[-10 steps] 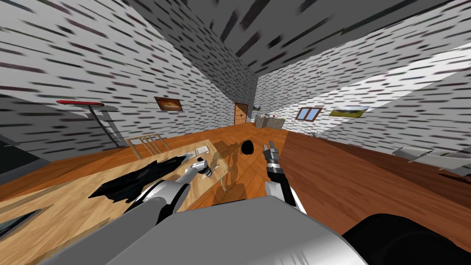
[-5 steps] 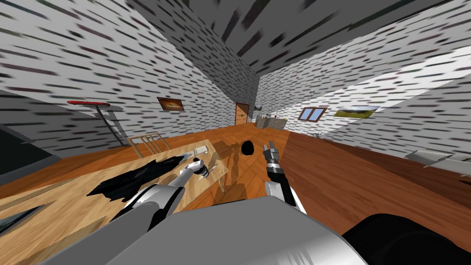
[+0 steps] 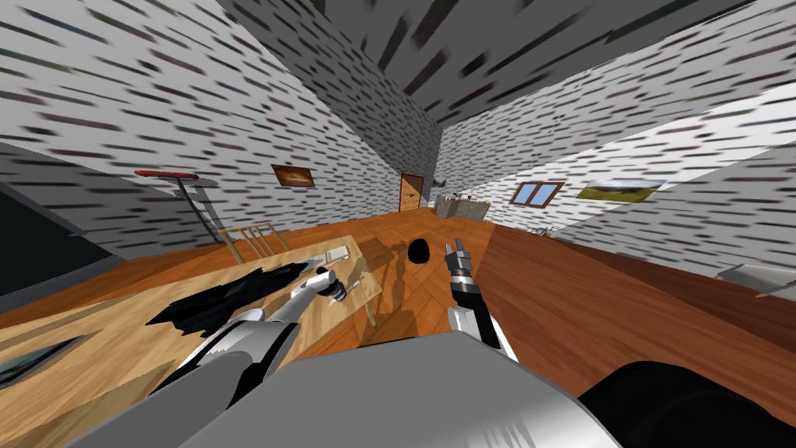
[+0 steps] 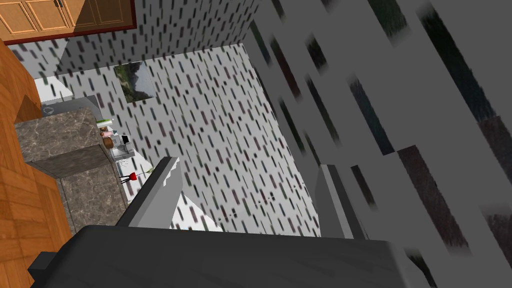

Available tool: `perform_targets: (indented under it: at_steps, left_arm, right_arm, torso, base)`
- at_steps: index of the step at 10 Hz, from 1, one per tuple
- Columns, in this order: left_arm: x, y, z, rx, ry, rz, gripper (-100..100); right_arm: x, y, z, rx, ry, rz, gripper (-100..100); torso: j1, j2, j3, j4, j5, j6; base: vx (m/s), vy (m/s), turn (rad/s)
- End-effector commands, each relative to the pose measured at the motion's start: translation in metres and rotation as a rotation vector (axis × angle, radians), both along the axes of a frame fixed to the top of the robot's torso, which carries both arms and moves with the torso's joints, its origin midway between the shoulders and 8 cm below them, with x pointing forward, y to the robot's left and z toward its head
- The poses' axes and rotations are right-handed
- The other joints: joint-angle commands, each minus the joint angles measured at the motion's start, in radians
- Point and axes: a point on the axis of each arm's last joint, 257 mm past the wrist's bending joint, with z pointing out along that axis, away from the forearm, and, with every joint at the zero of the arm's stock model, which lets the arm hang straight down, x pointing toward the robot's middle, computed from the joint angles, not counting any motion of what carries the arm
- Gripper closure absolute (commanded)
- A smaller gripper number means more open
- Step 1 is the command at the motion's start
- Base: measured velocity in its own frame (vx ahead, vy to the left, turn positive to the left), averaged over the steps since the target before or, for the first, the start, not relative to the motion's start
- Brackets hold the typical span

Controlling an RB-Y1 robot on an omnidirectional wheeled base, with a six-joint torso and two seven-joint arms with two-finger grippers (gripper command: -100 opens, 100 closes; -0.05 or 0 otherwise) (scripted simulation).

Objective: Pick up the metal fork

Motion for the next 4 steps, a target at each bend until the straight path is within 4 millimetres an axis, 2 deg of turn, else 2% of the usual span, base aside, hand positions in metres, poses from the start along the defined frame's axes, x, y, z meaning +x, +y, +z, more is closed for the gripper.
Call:
perform_targets:
  at_steps: [1, 2, 3, 4]
  left_arm:
    - [-0.0027, 0.0048, 0.0022, 0.002, 0.000, -0.012, 100]
    - [-0.0054, 0.0135, 0.0053, 0.003, -0.001, -0.023, 100]
    - [-0.0039, 0.0094, 0.0036, 0.002, -0.003, -0.014, 100]
    - [-0.0047, 0.0102, 0.0037, 0.002, -0.001, -0.016, 0]
  right_arm:
    - [0.0000, 0.0000, 0.0000, 0.000, 0.000, 0.000, 0]
    - [0.0000, 0.0000, 0.0000, 0.000, 0.000, 0.000, 0]
    - [0.0000, 0.0000, 0.0000, 0.000, 0.000, 0.000, 0]
    - [0.0000, 0.0000, 0.0000, 0.000, 0.000, 0.000, 0]
  torso:
    - [0.000, 0.000, 0.000, 0.000, 0.000, 0.000]
    - [0.002, 0.000, 0.000, 0.000, 0.000, 0.001]
    - [0.002, 0.001, 0.000, 0.000, 0.000, 0.001]
    - [0.004, 0.001, 0.000, 0.000, 0.001, 0.001]
  base:
    - [0.020, -0.071, 0.033]
    - [0.014, -0.069, 0.026]
    - [0.005, -0.034, 0.020]
    - [0.000, -0.006, -0.002]
